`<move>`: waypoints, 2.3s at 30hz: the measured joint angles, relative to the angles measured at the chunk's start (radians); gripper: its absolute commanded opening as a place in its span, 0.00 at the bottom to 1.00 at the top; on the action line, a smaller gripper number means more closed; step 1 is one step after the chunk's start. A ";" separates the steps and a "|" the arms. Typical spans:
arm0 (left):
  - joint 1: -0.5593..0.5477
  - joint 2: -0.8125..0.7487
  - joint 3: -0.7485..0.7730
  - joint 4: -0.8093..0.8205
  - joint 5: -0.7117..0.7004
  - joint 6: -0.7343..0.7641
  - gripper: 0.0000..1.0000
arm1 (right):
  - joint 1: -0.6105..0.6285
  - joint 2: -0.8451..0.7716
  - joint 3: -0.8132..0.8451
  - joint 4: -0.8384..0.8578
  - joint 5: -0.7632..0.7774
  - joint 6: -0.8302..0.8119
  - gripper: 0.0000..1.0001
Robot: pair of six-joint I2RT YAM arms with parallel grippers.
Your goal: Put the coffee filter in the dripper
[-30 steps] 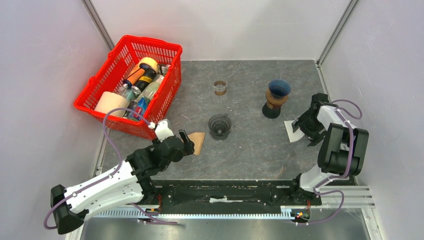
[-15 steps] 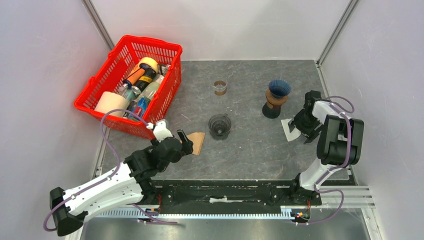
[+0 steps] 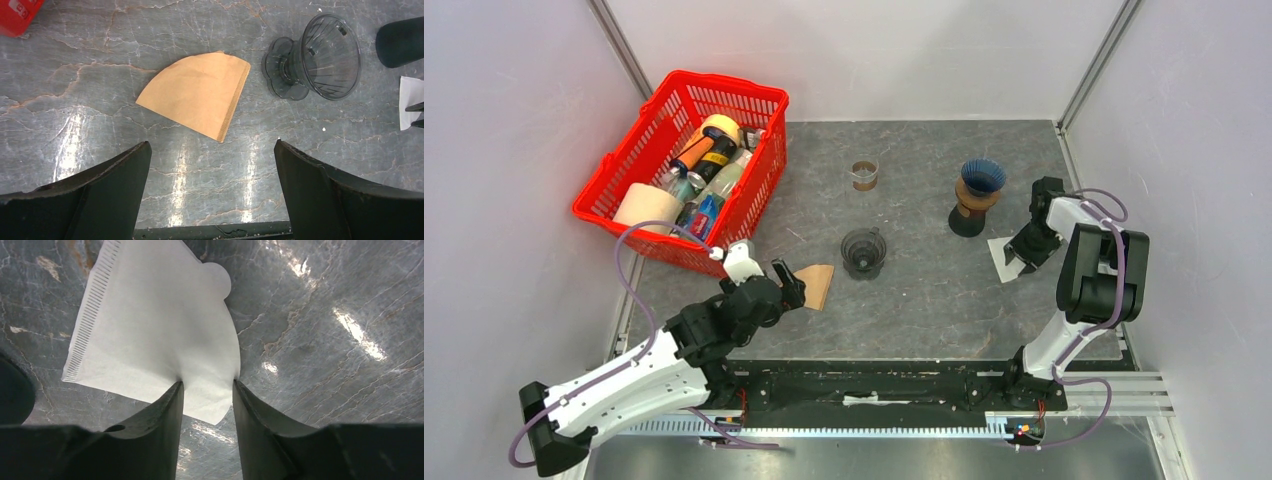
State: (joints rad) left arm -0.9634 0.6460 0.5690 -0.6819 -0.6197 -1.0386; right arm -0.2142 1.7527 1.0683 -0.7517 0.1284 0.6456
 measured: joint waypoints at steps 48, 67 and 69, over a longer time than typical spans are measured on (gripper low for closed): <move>0.003 0.488 0.255 0.553 0.624 0.272 0.91 | 1.013 -0.609 0.016 -0.216 0.135 -0.043 0.00; 0.003 0.647 0.316 0.734 0.834 0.287 0.02 | 1.114 -0.653 0.066 -0.179 0.136 0.006 0.91; 0.003 0.632 0.311 0.734 0.830 0.297 0.02 | 1.104 -0.682 0.064 -0.204 0.183 0.020 0.97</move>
State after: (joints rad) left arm -0.9600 1.2778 0.8795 0.0521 0.2108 -0.7414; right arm 0.8902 1.0710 1.1324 -0.9562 0.3119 0.6659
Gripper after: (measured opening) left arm 0.033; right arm 0.839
